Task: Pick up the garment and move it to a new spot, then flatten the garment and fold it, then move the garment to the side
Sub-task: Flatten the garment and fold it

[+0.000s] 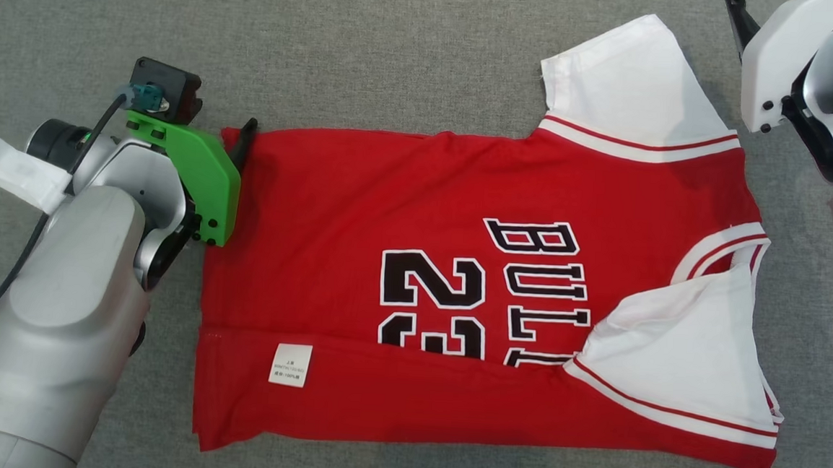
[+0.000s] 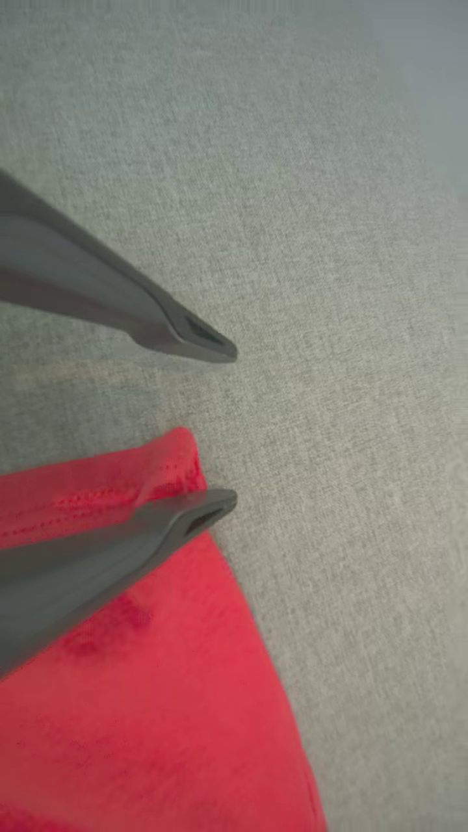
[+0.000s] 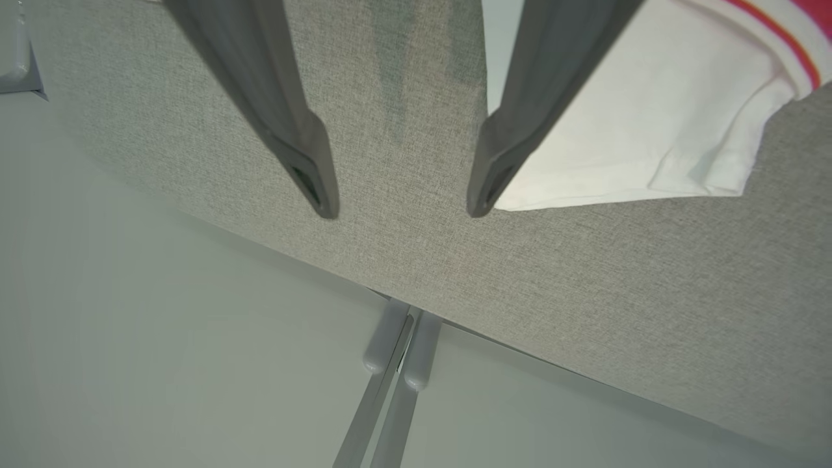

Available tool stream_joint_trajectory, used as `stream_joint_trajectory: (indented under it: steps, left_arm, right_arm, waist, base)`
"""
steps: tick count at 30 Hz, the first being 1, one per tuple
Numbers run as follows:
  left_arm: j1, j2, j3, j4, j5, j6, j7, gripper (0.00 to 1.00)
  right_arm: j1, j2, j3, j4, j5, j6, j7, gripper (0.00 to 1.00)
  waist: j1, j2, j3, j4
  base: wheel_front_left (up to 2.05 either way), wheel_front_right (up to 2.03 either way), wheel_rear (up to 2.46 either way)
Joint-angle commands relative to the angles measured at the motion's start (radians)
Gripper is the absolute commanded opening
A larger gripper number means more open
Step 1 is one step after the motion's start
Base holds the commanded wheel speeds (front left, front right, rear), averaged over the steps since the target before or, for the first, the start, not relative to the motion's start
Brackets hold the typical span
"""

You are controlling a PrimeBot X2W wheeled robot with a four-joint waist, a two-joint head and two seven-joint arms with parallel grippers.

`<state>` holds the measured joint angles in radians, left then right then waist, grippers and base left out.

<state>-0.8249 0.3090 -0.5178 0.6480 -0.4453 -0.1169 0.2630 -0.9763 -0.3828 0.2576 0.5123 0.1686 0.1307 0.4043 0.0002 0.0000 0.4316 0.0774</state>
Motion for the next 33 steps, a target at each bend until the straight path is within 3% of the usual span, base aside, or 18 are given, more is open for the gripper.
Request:
stream_joint_trajectory:
  steps: [1,8,21,22,23,24,25,26,33]
  left_arm:
    - [0.008,0.003,0.005,-0.008,-0.004,0.007,-0.012,1.0]
    - [0.009,0.011,0.012,-0.042,-0.015,0.037,0.01,1.0]
    - [0.038,0.006,-0.019,-0.047,-0.038,0.036,0.106,1.0]
    - [0.039,0.004,-0.021,-0.047,-0.043,0.035,0.111,0.8]
    - [0.04,0.002,-0.024,-0.045,-0.045,0.033,0.118,0.5]
    - [0.039,0.003,-0.026,-0.046,-0.044,0.032,0.12,0.38]
    - [0.039,0.004,-0.027,-0.046,-0.043,0.033,0.119,0.14]
    - [0.039,0.004,-0.027,-0.046,-0.043,0.034,0.116,0.0]
    - [0.029,-0.002,-0.035,-0.051,-0.045,0.043,0.104,0.0]
  right_arm:
    - [-0.01,0.001,0.0,0.006,0.003,0.0,-0.008,1.0]
    - [-0.017,0.001,0.009,0.031,0.01,0.0,-0.019,1.0]
    - [-0.038,-0.003,0.016,0.037,0.022,0.0,-0.016,1.0]
    - [-0.039,-0.005,0.015,0.038,0.022,0.0,-0.016,1.0]
    - [-0.04,-0.006,0.012,0.038,0.021,0.0,-0.015,1.0]
    - [-0.041,-0.007,0.009,0.038,0.019,0.0,-0.015,1.0]
    - [-0.039,-0.008,0.007,0.039,0.017,0.0,-0.016,1.0]
    - [-0.037,-0.008,0.006,0.041,0.016,0.0,-0.018,1.0]
    - [-0.058,0.005,0.012,0.049,-0.013,0.0,-0.011,1.0]
  waist:
    - [-0.0002,0.0,-0.007,0.004]
    - [-0.0002,0.0,-0.027,0.008]
    - [-0.0002,0.0,0.003,-0.007]
    - [-0.0002,0.0,0.006,-0.007]
    - [-0.0002,0.0,0.008,-0.006]
    - [-0.0002,0.0,0.009,-0.006]
    - [-0.0002,0.0,0.01,-0.006]
    - [-0.0002,0.0,0.01,-0.005]
    - [-0.0002,0.0,0.021,0.0]
  base:
    - [0.0,0.0,0.0]
    - [0.0,0.0,0.0]
    - [0.0,0.0,0.0]
    - [0.0,0.0,0.0]
    - [0.0,0.0,0.0]
    - [0.0,0.0,0.0]
    - [0.0,0.0,0.0]
    - [0.0,0.0,0.0]
    - [0.0,0.0,0.0]
